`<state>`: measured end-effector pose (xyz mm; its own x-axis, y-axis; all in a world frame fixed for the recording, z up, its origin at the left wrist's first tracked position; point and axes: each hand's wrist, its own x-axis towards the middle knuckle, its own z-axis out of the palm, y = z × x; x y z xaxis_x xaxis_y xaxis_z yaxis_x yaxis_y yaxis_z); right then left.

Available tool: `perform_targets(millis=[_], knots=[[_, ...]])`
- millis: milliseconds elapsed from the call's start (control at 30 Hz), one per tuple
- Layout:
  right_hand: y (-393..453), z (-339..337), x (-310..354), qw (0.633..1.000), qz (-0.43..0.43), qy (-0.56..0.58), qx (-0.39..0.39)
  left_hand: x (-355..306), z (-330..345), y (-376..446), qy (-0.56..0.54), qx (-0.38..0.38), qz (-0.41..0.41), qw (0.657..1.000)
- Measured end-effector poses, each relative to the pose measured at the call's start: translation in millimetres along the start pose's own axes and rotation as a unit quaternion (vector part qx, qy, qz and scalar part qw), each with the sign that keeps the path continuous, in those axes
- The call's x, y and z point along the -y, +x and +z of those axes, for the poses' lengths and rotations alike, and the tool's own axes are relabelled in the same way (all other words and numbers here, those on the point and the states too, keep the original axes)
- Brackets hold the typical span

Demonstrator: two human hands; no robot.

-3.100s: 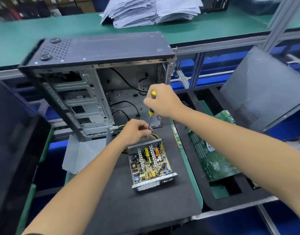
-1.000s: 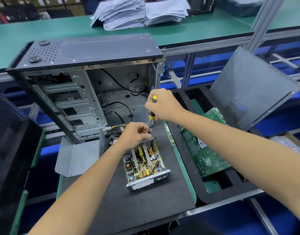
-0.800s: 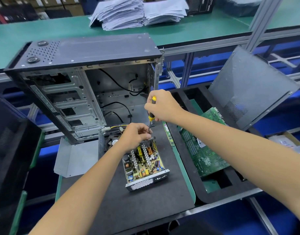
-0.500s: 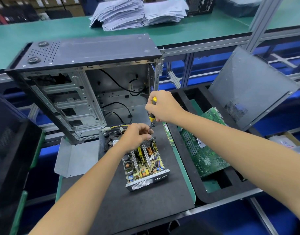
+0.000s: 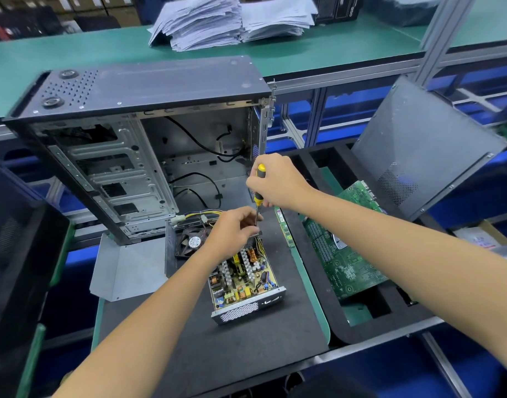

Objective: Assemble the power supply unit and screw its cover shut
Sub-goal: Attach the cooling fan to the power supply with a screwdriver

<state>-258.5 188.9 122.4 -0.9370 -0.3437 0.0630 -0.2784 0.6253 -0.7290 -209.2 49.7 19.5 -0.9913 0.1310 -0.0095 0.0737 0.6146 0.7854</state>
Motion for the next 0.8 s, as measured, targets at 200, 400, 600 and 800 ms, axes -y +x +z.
perform_targets(millis=[200,400,600,800], knots=[[-3.4,-8.0,-8.1,1.000,0.008,-0.006,0.003,-4.9,8.3,3.7,0.037,-0.021,0.033,0.999],[-4.5,-13.3,-22.1,1.000,0.011,-0.010,0.010,-5.8,11.8,12.7,0.038,0.016,0.054,0.998],[-4.0,-13.3,-37.1,0.999,0.005,-0.019,0.041,5.2,10.0,22.4,0.142,0.085,0.034,0.986],[-6.0,-3.2,-53.3,0.995,0.013,-0.027,0.100,24.1,5.5,29.0,0.279,0.181,0.000,0.943]])
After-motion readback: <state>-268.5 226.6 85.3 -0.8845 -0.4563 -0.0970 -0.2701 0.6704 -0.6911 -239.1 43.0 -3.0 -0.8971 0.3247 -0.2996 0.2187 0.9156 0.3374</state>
